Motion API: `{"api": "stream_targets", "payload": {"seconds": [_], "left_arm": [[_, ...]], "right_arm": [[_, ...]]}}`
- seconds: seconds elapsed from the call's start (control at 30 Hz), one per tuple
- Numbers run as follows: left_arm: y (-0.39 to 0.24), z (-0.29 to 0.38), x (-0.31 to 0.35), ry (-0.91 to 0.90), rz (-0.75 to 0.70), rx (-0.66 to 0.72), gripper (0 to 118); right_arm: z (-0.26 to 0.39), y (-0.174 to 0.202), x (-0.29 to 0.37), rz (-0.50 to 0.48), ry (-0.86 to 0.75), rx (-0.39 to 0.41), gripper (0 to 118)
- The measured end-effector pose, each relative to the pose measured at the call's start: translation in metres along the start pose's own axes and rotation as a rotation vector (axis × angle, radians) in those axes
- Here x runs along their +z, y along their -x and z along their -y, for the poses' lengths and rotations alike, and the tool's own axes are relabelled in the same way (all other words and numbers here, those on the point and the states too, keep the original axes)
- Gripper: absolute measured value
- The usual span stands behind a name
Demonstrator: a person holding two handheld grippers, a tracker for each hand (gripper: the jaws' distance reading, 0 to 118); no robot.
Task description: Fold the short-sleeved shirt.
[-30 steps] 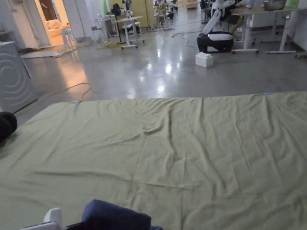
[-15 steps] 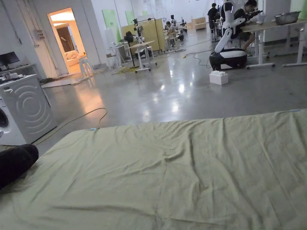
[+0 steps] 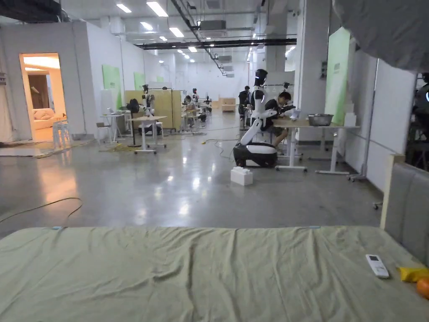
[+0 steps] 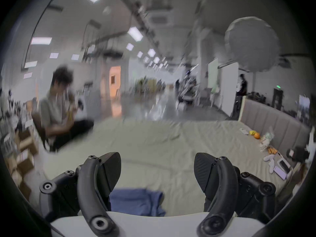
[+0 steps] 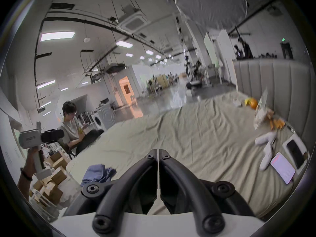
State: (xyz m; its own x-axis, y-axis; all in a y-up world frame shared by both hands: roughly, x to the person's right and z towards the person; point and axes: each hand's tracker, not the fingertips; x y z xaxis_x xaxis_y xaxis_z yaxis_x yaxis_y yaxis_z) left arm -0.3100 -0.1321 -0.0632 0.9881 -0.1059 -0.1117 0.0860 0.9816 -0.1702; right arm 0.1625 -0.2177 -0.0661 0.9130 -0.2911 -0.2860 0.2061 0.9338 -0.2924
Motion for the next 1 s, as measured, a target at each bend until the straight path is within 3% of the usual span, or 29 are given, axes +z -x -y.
{"api": "stream_targets", "payload": {"seconds": [0.13,0.2,0.33,0.43,0.63,0.83,0.9,0.93,1.0], "left_arm": [[-0.083,-0.011,0.048,-0.098,0.004,-0.075,83],[-0.122,-0.014,0.072,-0.13,0.01,-0.113,66],[-0.144,-0.008,0.095,-0.127,0.017,-0.1,13],[-0.152,0.0,0.105,-0.078,-0.031,-0.13,2],[-0.128,-0.001,0.134,-0.173,-0.068,-0.087,1],[-0.127,-0.007,0.118,-0.157,-0.04,-0.032,1],[-0.12,-0.007,0.117,-0.167,-0.021,-0.029,1],[-0.123,-0.008,0.115,-0.161,-0.017,-0.042,1],[-0.125,-0.01,0.114,-0.139,-0.014,-0.075,1]], "right_arm": [[-0.02,0.01,0.03,0.043,-0.129,0.105,2],[-0.026,0.017,0.043,0.078,-0.176,0.175,2],[-0.038,0.033,0.067,0.127,-0.209,0.339,2],[-0.037,0.035,0.082,0.111,-0.223,0.36,2],[-0.03,0.034,0.092,0.152,-0.279,0.419,2],[-0.031,0.028,0.084,0.139,-0.237,0.317,2],[-0.034,0.03,0.086,0.172,-0.312,0.407,2],[-0.033,0.028,0.083,0.16,-0.265,0.36,2],[-0.032,0.026,0.083,0.153,-0.271,0.348,2]]}}
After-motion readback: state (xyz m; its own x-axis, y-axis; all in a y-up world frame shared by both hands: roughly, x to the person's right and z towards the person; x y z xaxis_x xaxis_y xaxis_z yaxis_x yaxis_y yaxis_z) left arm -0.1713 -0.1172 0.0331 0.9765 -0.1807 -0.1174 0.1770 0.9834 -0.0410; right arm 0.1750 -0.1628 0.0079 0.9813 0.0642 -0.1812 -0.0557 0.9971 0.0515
